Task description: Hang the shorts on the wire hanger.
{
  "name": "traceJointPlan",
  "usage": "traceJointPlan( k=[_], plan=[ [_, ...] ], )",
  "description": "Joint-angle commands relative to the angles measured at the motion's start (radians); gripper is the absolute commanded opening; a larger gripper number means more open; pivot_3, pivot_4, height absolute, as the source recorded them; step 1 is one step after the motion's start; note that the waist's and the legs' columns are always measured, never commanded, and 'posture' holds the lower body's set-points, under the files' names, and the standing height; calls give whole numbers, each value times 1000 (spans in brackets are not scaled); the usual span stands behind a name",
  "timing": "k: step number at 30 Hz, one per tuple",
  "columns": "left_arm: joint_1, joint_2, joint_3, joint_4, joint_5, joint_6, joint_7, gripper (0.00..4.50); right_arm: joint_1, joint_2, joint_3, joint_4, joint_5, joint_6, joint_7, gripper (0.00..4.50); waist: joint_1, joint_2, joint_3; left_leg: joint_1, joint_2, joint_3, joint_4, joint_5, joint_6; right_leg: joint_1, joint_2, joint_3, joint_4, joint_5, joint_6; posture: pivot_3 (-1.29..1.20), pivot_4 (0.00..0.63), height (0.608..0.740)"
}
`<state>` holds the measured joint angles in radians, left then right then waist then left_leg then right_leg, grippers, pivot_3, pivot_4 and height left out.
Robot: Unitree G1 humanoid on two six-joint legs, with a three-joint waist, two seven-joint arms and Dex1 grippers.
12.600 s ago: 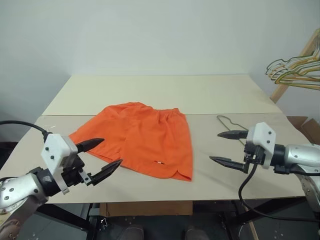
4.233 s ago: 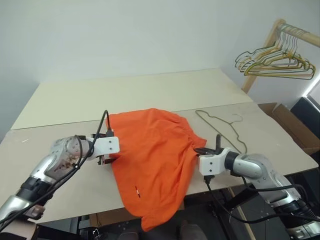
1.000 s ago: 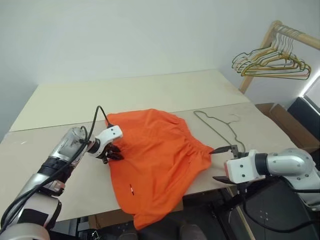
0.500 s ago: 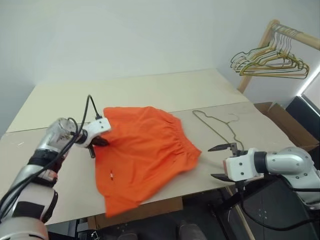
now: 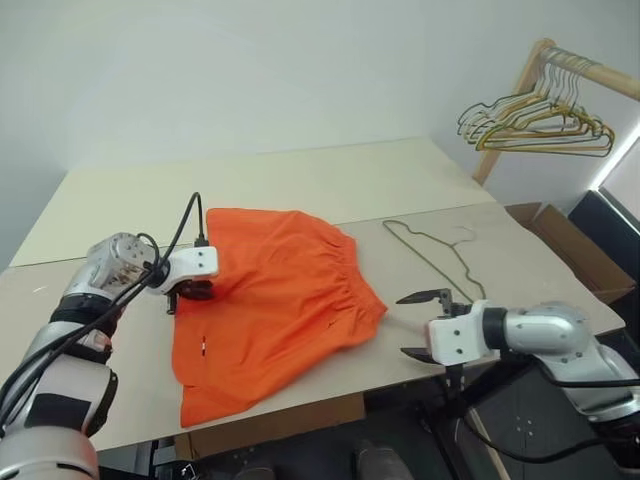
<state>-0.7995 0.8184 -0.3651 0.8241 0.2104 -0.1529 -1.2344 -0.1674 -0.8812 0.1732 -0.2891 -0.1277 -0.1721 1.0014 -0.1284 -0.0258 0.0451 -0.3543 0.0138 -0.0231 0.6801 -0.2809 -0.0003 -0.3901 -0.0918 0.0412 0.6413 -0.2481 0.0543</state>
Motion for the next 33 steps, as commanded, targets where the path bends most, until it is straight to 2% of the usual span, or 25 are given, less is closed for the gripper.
traceJointPlan(
  k=[1, 7, 12, 16, 21, 26, 33],
  plan=[
    [10, 61, 81, -89, -53, -2, -32, 2611, -65, 21, 13, 42, -55, -48, -43, 4500, -1, 0, 0, 0, 0, 0, 0, 0, 0, 0, 0, 0, 0, 0, 0, -160, 0, 740],
    [153, 186, 190, -318, -113, -12, -39, 4463, -174, 84, 101, 204, -228, -175, -157, 4500, -11, 0, 0, 0, 1, 0, -1, 0, 0, -1, 0, 0, 1, 0, 0, -127, 0, 740],
    [362, 254, 321, -650, -297, 132, -116, 4463, -248, 131, 171, 362, -380, -299, -299, 4500, -11, 0, 0, 0, 0, 0, 0, 0, 0, -1, -1, 0, 1, 0, 0, -102, 0, 740],
    [500, 247, 395, -864, -373, 234, -75, 4500, -288, 155, 192, 422, -440, -353, -372, 3602, -6, 0, 0, 0, 1, -1, 0, 0, 0, -1, -1, 1, 2, 0, 0, -94, 0, 740],
    [610, 223, 446, -1072, -462, 369, -25, 4500, -274, 135, 202, 413, -432, -413, -366, 1745, 6, 0, 0, 1, 1, -1, 0, 0, 0, -1, -1, 1, 2, 0, 0, -91, 0, 740],
    [663, 225, 461, -1145, -492, 410, -10, 4500, -215, 90, 182, 372, -410, -451, -358, 59, 9, 0, 0, 1, 0, -1, 0, 0, 0, 0, -1, 1, 2, 0, 0, -91, 0, 740],
    [672, 236, 467, -1177, -528, 434, -22, 4500, -109, -4, 126, 336, -392, -506, -399, 22, 8, 0, 0, 2, 0, 0, 0, 0, 0, 0, -1, 1, 1, 0, 0, -111, 0, 740]
  ],
)
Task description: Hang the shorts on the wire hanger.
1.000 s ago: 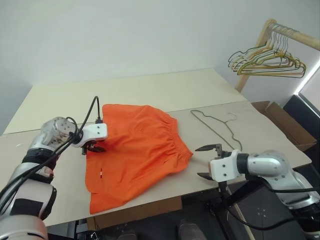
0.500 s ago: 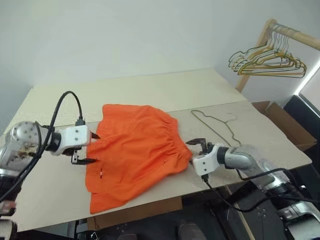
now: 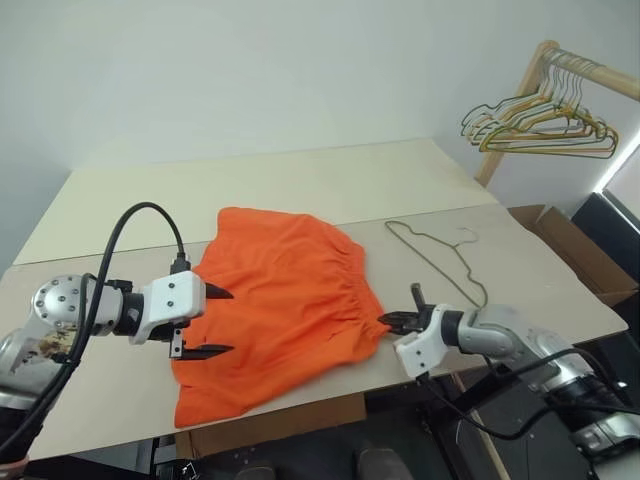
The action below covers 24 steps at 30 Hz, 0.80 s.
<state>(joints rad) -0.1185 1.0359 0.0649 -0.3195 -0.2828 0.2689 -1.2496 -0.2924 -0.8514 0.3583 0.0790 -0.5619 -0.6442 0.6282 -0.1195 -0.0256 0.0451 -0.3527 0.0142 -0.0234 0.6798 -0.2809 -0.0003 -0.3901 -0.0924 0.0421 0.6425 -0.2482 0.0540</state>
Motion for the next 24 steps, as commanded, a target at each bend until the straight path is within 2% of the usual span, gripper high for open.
traceJointPlan(
  k=[1, 5, 8, 13, 15, 19, 22, 24],
  plan=[
    [-9, 18, 35, -39, -40, 15, -8, 4500, 28, -42, -66, -32, 43, -41, -34, 22, -1, 0, 0, 0, 0, 0, 0, 0, 0, 0, 0, 0, 0, 0, 0, -111, 0, 740],
    [-5, 14, 17, -56, -52, 17, -15, 4500, 37, -53, -70, -6, 21, -74, -70, 22, -4, 0, 0, 0, 0, 0, 0, 0, 0, 0, 0, 0, 0, 0, 0, -119, 0, 740],
    [-3, 10, 12, -65, -55, 19, -17, 4500, 40, -49, -73, -1, 65, -61, -57, 794, -6, 0, 0, 1, 0, 0, 0, 0, 0, 0, 1, 0, 0, 0, 0, -130, 0, 740],
    [21, 9, 36, -97, -82, 33, -19, 4500, 92, -135, -135, -15, 226, 1, 44, 2560, 0, 0, 0, 0, 0, 0, 0, 0, 0, 1, 0, 0, -1, 0, 0, -123, 0, 740],
    [25, -1, 56, -101, -102, 49, 1, 4500, 127, -154, -192, -43, 342, 117, 99, 3212, 2, 0, 0, 0, 0, 0, 0, 0, 0, 1, -1, 0, -1, 0, 0, -119, 0, 740],
    [20, -88, 118, -112, -179, 92, 98, 4500, 123, -131, -321, -90, 518, 505, 163, 4482, 0, 1, 0, 1, 1, 0, 0, 0, 0, 2, 0, 0, -1, 0, -1, -101, 0, 740],
    [6, -137, 148, -139, -246, 162, 163, 4500, 52, -65, -362, -58, 583, 753, 142, 4482, -2, 0, -1, 1, 1, 0, -1, 0, 1, 2, 1, 0, -1, 1, -1, -97, 0, 740],
    [-5, -172, 165, -159, -285, 203, 221, 4500, -26, -20, -359, 9, 565, 920, 106, 4482, 0, 0, -1, 1, 1, -1, 0, 0, 1, 2, 1, 0, -1, 1, -1, -89, 0, 740]
  ],
)
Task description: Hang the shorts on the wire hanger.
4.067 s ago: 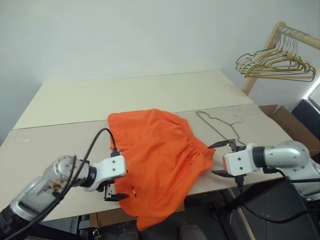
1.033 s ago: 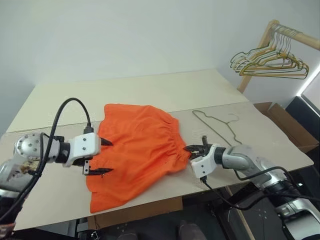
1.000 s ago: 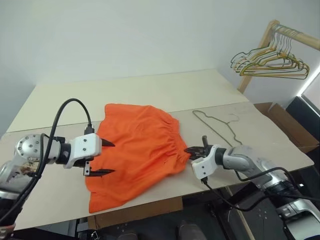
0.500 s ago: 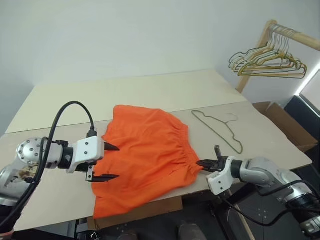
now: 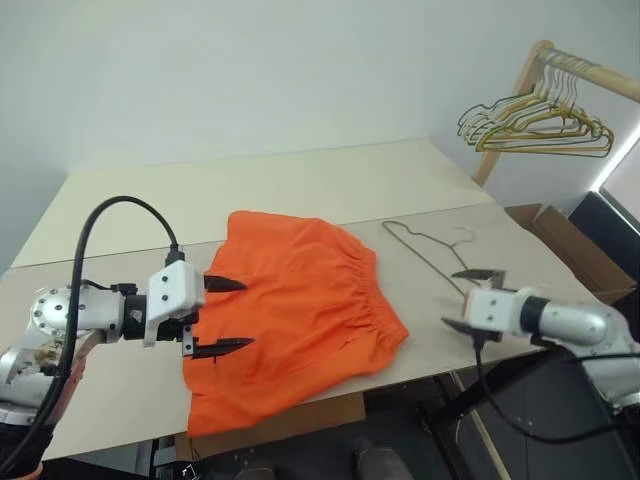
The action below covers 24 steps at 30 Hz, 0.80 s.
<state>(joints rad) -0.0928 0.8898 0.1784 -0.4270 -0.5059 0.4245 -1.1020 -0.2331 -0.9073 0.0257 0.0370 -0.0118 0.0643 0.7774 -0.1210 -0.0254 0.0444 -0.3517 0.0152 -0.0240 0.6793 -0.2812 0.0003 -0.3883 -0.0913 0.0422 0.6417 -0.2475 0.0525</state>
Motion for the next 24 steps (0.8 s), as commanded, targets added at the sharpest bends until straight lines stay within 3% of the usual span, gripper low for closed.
traceJointPlan(
  k=[1, 6, 11, 23, 24],
  plan=[
    [-37, -31, 54, -61, -72, 66, 91, 4500, -128, 50, -12, 99, 1, 294, -46, 4482, 2, 0, 0, 0, 0, 0, 0, 0, 0, 0, 0, 0, 0, 0, 0, -87, 0, 740],
    [-30, -23, 47, -84, -73, 80, 103, 4500, -290, 126, 24, 328, -13, 457, -51, 4482, 11, 0, 0, -1, -1, 0, 0, 0, 0, 0, -1, 0, -2, 0, 0, -79, 0, 740],
    [-20, -19, 44, -98, -70, 80, 101, 4500, -391, 170, 42, 504, -23, 488, -59, 4482, 9, 1, 0, -1, -1, 1, 0, 0, 0, 0, -1, 0, -1, 0, 0, -66, 0, 740],
    [3, -6, 54, -116, -77, 83, 96, 4500, -385, 156, 41, 516, 26, 621, 71, 4482, 12, 1, 0, -1, -1, 0, 0, 0, 0, 0, -1, 0, -1, 0, 0, -59, 0, 740],
    [2, -4, 51, -116, -75, 82, 94, 4500, -404, 168, 32, 543, 28, 654, 55, 4316, 12, 1, 0, -1, -1, 0, 0, 0, 0, 0, -1, 0, -1, 0, 0, -59, 0, 740]
  ],
)
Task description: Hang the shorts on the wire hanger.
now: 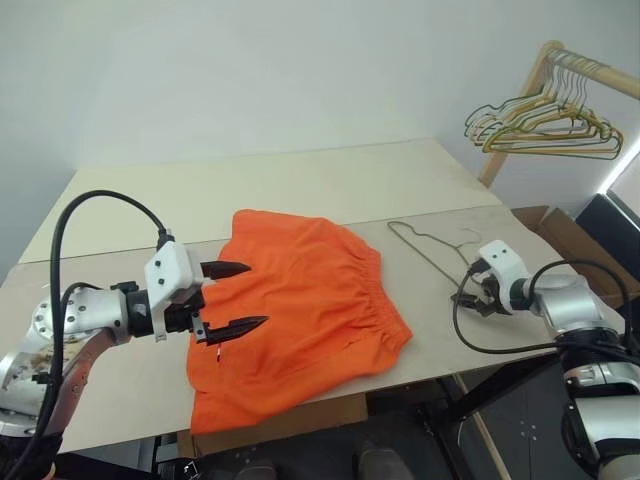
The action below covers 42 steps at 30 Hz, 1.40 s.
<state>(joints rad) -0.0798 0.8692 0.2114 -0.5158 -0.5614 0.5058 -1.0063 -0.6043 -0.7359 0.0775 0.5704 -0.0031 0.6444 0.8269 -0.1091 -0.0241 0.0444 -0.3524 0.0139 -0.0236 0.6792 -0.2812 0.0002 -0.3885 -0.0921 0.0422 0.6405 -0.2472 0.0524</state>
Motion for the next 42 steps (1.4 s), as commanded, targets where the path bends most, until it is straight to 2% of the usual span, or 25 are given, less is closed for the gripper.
traceJointPlan(
  k=[1, 3, 7, 13, 16, 20, 22, 26, 32, 35, 42],
  plan=[
    [-12, 17, 17, -26, -19, -1, -3, 4500, -51, 5, -23, 34, 21, 103, -6, 4107, 0, 0, 0, 0, 0, 0, 0, 0, 0, 0, 0, 0, 0, 0, 0, -59, 0, 740],
    [-14, 20, 15, -26, -19, -2, -6, 4500, -85, 23, -29, 79, 17, 132, -39, 3576, 0, 0, 0, 0, 0, 0, 0, 0, 0, 0, 0, 0, 0, 0, 0, -59, 0, 740],
    [-18, 25, 16, -27, -20, -1, -12, 4500, -141, 40, -36, 159, 38, 200, -33, 2222, -1, 0, 0, 0, 0, 0, 0, 0, 0, 0, 0, 0, 0, 0, 0, -52, 0, 740],
    [-11, 46, 31, -32, -28, -3, -24, 4500, -124, 37, -11, 129, 38, 199, -6, 91, 0, 0, 0, 0, 0, 0, 0, 0, 0, 0, 0, 0, 0, 0, 0, -42, 0, 740],
    [-17, 48, 26, -28, -28, -6, -23, 4500, -96, 28, 4, 47, 30, 177, 5, 37, 1, 0, 0, 0, 0, 0, 0, 0, 0, 0, 0, 0, 0, 0, 0, -45, 0, 740],
    [-53, 30, 3, -12, -21, -10, -3, 4500, -12, 2, 20, -139, -20, 18, -54, 37, 5, 0, 0, 0, 0, 0, 0, 0, 0, 0, 0, 0, 0, 0, 0, -60, 0, 740],
    [-80, 17, -9, 2, -16, -7, 17, 4500, 21, -1, 4, -210, -42, -95, -111, 37, 7, 0, 0, 0, 0, 0, 0, 0, 0, 0, 0, 0, 0, 0, 0, -65, 0, 740],
    [-203, -19, -40, 67, -17, 55, 92, 4500, 86, -21, 2, -311, -162, -521, -315, 37, 9, 1, 0, 0, 0, 0, 0, 0, 0, -1, 0, 0, 0, 0, 1, -92, 0, 740],
    [-414, -58, -83, 219, 8, 109, 150, 4500, 123, -61, 23, -301, -283, -1009, -456, 37, 6, 1, 0, -1, -1, 0, 0, 0, 0, -1, 0, 0, -1, 0, 1, -109, 0, 740],
    [-505, -60, -102, 301, 22, 122, 141, 4500, 111, -95, 42, -266, -395, -1215, -552, 37, -1, 1, 0, -1, -1, 0, 0, 0, 0, -1, 0, 0, -1, 0, 1, -118, 0, 740],
    [-661, -47, -160, 512, 74, 100, 50, 4500, 50, -116, 56, -192, -546, -1475, -719, 37, -35, 1, 0, -1, -1, 0, -1, 0, 0, -1, 0, 1, -1, 0, 1, -135, 0, 740]
  ],
)
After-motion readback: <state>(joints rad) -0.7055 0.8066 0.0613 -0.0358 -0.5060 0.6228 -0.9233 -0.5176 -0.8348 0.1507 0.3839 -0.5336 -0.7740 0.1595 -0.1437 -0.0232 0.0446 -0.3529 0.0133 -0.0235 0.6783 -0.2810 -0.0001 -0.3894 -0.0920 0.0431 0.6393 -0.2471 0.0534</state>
